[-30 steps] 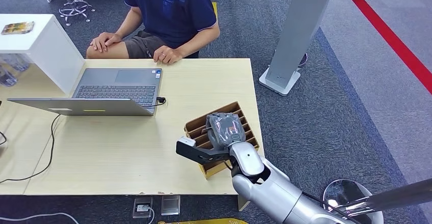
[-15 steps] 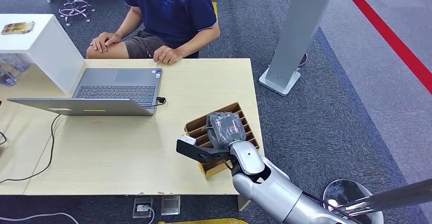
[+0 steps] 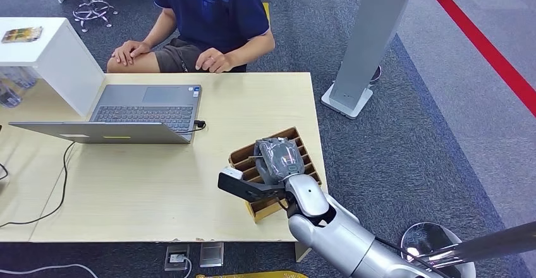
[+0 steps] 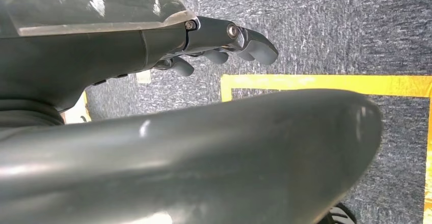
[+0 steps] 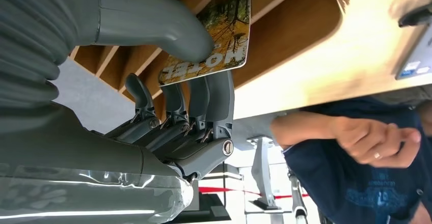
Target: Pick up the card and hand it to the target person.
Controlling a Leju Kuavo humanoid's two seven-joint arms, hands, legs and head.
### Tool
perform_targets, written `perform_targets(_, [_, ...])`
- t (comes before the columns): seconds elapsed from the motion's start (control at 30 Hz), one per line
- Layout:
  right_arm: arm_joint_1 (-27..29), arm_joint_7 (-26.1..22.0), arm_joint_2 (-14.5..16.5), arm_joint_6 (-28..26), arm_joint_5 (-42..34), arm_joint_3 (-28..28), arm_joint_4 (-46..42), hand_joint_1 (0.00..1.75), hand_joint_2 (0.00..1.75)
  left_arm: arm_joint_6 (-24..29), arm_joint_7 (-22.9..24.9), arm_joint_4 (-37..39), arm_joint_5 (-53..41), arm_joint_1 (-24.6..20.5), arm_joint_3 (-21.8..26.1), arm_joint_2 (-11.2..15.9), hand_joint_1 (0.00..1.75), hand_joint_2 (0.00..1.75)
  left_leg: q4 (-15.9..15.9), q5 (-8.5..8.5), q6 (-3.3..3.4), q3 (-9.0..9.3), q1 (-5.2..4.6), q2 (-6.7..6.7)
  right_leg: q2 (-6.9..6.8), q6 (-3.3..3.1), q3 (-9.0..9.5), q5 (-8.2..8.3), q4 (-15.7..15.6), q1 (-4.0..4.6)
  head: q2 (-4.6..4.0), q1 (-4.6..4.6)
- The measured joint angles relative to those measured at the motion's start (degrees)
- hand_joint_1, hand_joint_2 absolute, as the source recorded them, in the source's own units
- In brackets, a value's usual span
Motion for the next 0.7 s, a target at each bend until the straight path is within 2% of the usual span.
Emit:
perform_targets(0.53, [0.8, 0.8, -2.4, -2.8, 0.2, -2.5, -13.1, 1.36, 1.75, 0.1, 0.0, 0.0, 0.2, 0.2, 0.0, 0.0, 0.00, 0.00, 0.0, 0.00, 0.00, 0.03, 0.00, 0.04, 0.04, 0.00, -0.01, 0.00, 0.0, 0.00, 0.00, -0.01])
perform_targets(0.7, [1.2, -1.1, -3.2, -5.1, -0.8, -3.6, -16.0, 1.36, 1.75, 0.1, -0.3, 0.0, 0.2, 0.3, 0.0, 0.0, 0.00, 0.00, 0.0, 0.00, 0.00, 0.01, 0.00, 0.04, 0.04, 0.00, 0.00, 0.00, 0.0, 0.00, 0.00, -0.02])
